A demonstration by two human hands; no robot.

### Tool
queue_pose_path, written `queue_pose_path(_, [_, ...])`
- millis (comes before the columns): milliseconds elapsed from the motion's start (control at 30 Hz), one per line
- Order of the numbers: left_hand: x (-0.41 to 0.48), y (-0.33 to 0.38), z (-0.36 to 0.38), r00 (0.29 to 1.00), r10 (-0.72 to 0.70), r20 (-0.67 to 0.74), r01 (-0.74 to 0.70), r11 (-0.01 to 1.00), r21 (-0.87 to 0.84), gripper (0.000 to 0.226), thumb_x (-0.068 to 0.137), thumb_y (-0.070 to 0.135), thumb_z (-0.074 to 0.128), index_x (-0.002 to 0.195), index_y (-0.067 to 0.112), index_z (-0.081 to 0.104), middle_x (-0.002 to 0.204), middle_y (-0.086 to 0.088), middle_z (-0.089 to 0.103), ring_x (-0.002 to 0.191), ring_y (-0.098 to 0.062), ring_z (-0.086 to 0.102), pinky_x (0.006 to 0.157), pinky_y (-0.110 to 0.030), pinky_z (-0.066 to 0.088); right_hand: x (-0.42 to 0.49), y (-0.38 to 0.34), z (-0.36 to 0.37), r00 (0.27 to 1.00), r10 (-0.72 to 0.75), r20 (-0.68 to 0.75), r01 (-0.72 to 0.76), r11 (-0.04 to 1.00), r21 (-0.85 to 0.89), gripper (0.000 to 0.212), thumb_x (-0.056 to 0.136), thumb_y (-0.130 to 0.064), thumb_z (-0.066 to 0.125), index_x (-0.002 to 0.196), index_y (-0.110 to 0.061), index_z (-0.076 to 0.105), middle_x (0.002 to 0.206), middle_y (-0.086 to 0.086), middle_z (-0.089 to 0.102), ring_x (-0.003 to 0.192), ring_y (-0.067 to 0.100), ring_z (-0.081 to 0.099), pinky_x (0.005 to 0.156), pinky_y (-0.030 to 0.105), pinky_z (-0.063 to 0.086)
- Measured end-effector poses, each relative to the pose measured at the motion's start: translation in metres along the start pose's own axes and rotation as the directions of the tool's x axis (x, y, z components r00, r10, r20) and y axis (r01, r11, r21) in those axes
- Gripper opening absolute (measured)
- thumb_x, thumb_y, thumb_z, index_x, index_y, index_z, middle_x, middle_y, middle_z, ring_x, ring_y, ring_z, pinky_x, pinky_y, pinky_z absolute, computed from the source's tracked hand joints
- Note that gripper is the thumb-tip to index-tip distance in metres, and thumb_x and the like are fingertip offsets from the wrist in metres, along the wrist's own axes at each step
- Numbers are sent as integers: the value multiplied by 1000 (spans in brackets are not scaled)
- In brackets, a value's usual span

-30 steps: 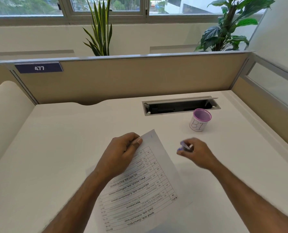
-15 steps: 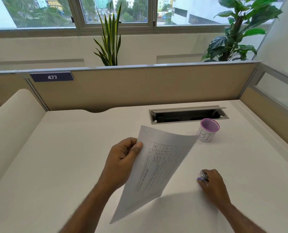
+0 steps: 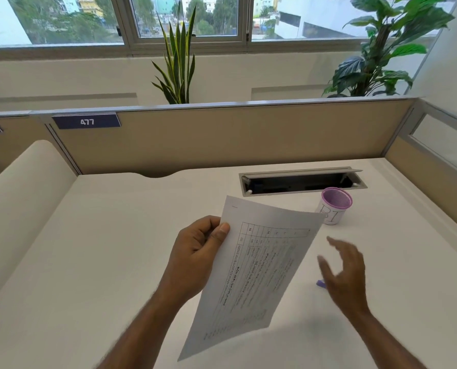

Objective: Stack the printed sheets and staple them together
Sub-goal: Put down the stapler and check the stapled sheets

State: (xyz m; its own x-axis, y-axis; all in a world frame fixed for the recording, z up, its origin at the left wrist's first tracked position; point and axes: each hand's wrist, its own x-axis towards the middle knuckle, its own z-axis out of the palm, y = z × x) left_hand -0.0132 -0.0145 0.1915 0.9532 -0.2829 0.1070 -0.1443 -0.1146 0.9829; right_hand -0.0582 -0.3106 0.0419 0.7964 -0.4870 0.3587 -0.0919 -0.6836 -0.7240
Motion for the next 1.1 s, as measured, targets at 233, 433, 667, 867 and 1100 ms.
queue_pose_path(233, [-3,-1,4,999,-2,33,0,999,38,26,90,39,48,86,27,71,84,0,74,77,-26,71,68,-41,58,54,-184,-69,955,-291,-66,292,870,398,24,90,-25,56,95,-5,69,92,3,69,88,6,63,81,17,48])
queue_pose_path(433, [-5,2,10,998,48,37,-50,997,66,26,90,44,48,89,32,71,85,2,75,78,-26,72,67,-36,59,47,-223,-48,754,-354,553,311,934,174,30,84,-45,66,105,-24,70,92,-12,70,82,7,66,70,22,56])
queue_pose_path(667, [-7,1,12,996,85,-14,-83,991,108,25,92,38,47,92,32,71,84,10,75,80,-21,71,66,-25,55,44,-227,-39,759,-391,520,329,920,213,33,90,-51,50,89,-26,71,79,-6,69,72,16,66,62,34,57])
queue_pose_path(867, [-15,6,21,973,124,-194,-117,992,43,25,90,34,54,96,23,76,82,6,77,76,-25,73,62,-28,56,28,-221,-35,899,-436,30,428,893,141,37,83,-42,66,115,-23,60,110,-10,55,105,7,51,93,33,45])
queue_pose_path(1100, [-22,18,37,943,143,-300,-173,982,-73,16,90,25,65,98,20,78,92,2,78,85,-26,75,65,-44,63,-43,-215,-20,931,-129,343,-71,855,514,65,71,-80,49,125,-46,44,127,-25,51,121,-3,51,89,8,47])
